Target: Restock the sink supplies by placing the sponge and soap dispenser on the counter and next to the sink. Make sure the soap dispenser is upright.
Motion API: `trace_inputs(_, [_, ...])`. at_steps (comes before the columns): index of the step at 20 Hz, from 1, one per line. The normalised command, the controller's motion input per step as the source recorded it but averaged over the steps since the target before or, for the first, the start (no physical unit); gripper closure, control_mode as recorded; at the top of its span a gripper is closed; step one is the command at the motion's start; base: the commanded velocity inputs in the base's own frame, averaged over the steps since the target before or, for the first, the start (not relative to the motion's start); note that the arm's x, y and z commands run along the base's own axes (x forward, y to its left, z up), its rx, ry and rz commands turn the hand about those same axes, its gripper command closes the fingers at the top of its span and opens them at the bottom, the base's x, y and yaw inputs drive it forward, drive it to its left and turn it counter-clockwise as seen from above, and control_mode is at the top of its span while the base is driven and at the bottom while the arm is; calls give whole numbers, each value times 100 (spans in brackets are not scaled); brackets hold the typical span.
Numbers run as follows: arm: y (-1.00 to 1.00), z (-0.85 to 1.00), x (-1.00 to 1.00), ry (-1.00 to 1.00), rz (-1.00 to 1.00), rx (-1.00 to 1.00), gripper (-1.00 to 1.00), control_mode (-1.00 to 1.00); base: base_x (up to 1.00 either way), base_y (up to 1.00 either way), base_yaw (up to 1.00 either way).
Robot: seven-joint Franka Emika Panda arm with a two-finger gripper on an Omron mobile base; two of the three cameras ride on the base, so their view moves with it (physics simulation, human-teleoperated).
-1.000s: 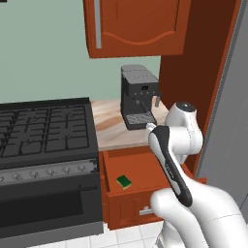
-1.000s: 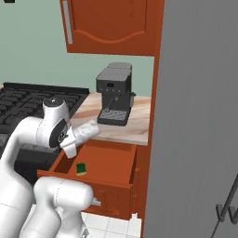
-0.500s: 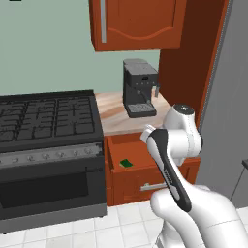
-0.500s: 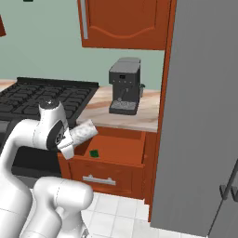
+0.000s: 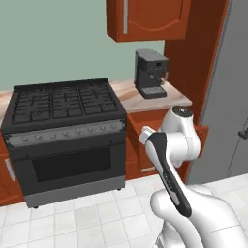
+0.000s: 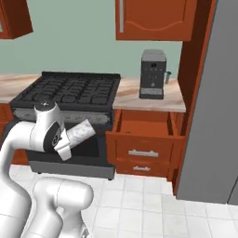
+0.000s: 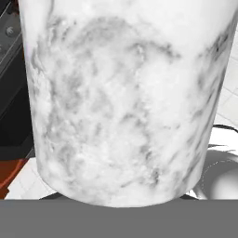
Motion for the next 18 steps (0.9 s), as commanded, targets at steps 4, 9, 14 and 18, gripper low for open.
trace_inputs(4, [0,0,0,0,0,0,100,100,-32,36,-63])
trace_inputs(9, [0,0,0,0,0,0,100,100,-20,23,-79])
trace_inputs(14, [0,0,0,0,0,0,100,100,0,14,-83])
trace_inputs(18, [0,0,0,0,0,0,100,100,0,18,-87])
